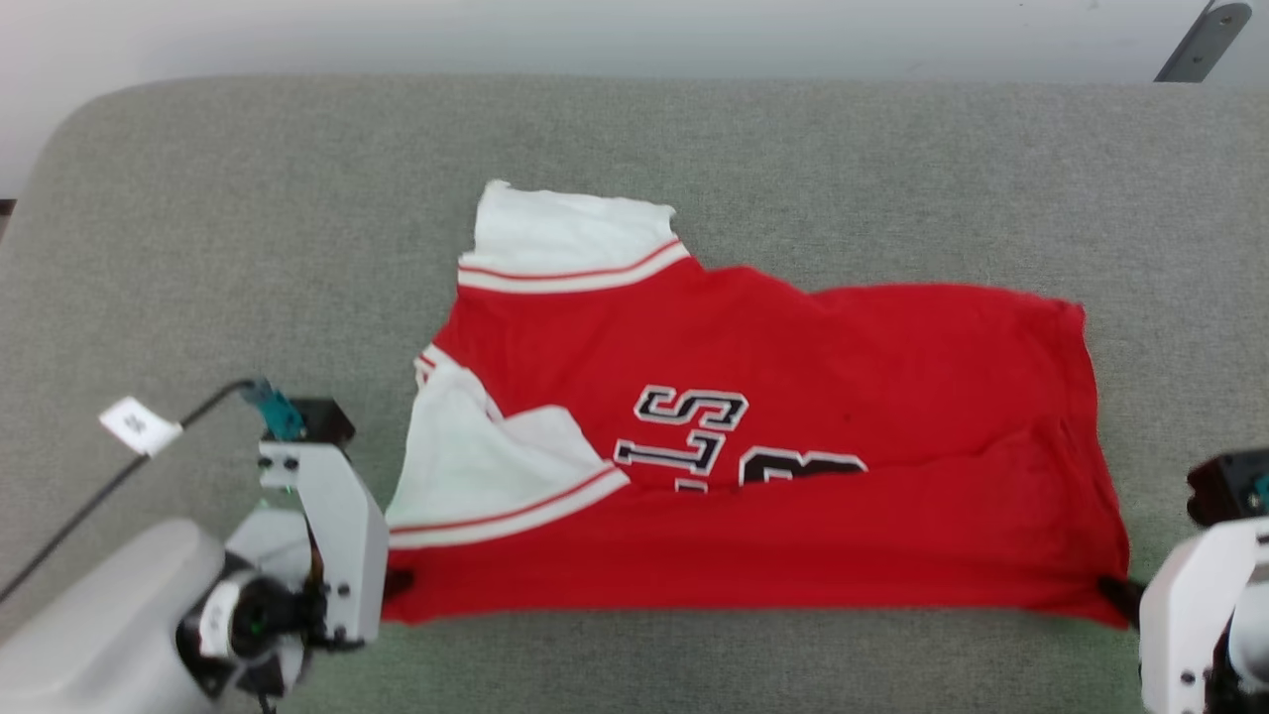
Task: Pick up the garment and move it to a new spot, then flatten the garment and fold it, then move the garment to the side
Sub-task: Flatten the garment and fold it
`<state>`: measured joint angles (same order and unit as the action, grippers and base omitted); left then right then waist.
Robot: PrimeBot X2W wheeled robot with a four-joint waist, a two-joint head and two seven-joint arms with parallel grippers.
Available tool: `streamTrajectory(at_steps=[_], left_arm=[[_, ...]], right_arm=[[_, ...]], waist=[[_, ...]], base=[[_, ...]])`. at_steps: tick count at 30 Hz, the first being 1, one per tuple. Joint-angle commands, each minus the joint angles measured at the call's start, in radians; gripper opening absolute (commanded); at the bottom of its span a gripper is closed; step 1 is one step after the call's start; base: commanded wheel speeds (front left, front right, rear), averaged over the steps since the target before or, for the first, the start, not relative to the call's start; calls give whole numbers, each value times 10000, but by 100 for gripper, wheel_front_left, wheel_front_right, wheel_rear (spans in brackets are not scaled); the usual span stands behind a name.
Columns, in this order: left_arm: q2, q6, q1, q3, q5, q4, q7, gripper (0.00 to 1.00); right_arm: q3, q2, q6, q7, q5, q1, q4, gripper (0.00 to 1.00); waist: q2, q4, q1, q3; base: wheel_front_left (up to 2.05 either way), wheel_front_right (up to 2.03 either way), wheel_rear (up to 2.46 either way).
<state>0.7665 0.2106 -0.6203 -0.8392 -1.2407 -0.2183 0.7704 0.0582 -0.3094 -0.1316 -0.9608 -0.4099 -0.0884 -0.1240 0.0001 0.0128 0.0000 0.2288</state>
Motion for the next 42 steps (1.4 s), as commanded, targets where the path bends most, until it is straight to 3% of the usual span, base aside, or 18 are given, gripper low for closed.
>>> streamTrajectory(at_steps=[1,6,11,12,13,14,15,16,23,27,33,42], left_arm=[[175,151,247,-38,60,177,-2,0],[386,576,864,-215,88,877,-19,0],[245,654,1219,-350,10,836,-110,4],[228,597,1198,-360,86,811,-169,36],[213,573,1167,-351,123,774,-237,49],[205,556,1133,-335,122,727,-250,68],[211,539,1075,-312,127,718,-258,88],[241,538,1006,-275,143,714,-268,100],[753,587,250,36,332,1265,7,100],[949,683,-511,408,564,1512,-99,100],[736,49,-1846,816,1183,911,-799,100],[193,-1242,-3837,1063,2157,-1310,-2047,100]], right_arm=[[117,-49,20,-103,25,230,-50,0],[201,268,20,-86,94,678,-142,0],[70,499,20,49,116,744,181,0],[37,499,20,77,135,720,230,9],[-2,481,20,136,177,686,248,31],[-52,487,20,211,147,640,247,100],[-85,480,20,232,111,614,261,100],[-105,455,20,230,75,606,262,100],[225,392,20,541,-97,289,-276,100],[454,504,18,1312,32,-11,-818,100],[675,1168,18,3721,667,-818,-1419,100],[-180,1601,18,7939,1659,-1805,-1197,100]], waist=[[-1,5,0,-14],[-1,-36,0,-33],[-1,-122,0,-100],[-1,-140,0,-105],[-1,-155,0,-109],[-1,-173,0,-112],[-1,-191,0,-112],[-1,-210,0,-111],[-1,-347,0,-36],[-1,-471,0,89],[-1,-882,0,413],[-1,-1892,0,1239]], base=[[0,0,0],[0,0,0],[0,0,0],[0,0,0],[0,0,0],[0,0,0],[0,0,0],[0,0,0],[0,0,0],[0,0,0],[0,0,0],[0,0,0]])
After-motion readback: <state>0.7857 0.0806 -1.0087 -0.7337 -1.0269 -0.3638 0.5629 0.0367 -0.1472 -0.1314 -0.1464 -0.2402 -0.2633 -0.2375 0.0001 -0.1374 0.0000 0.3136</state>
